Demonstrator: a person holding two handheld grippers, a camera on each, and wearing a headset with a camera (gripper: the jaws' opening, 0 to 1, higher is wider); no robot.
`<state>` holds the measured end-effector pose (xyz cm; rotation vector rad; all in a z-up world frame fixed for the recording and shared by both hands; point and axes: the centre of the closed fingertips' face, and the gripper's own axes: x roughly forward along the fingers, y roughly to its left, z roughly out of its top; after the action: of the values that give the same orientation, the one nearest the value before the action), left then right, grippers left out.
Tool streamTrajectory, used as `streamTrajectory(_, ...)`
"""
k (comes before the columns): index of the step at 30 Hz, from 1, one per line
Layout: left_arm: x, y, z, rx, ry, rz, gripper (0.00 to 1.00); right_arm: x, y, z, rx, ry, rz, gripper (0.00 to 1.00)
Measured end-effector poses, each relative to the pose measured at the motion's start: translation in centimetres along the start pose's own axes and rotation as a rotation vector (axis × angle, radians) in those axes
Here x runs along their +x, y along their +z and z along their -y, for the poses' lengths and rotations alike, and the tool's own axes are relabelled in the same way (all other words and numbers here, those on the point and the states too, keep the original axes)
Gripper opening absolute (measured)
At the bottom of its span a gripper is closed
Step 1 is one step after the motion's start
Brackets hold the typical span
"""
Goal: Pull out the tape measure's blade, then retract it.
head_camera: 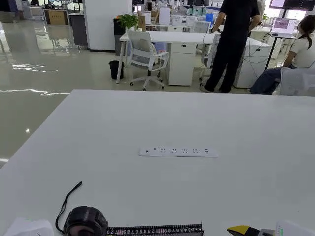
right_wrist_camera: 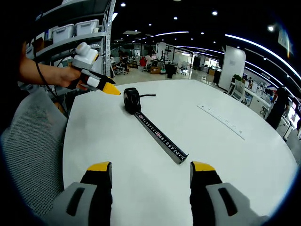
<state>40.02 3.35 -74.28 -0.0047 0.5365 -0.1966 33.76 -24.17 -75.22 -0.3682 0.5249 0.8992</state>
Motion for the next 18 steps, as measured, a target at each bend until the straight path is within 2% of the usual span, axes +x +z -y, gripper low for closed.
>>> streamTrajectory(5,0.5,-0.4,-0.3,-0.005,0.031,-0.009,0.92,0.7,-0.2,0.6,-0.03,0.038,-0.009,0.64)
streamTrajectory(14,1.3,-0.4,-0.8,-0.011,0.076,-0.004,0.89,1.9,-0.6,2.5,-0.07,0.086,-0.037,0.59)
streamTrajectory(18,1.8,-0.4,-0.7,-0.02,0.091,-0.002,0.87,2.4,-0.5,3.2,-0.089,0.109,-0.033,0.55)
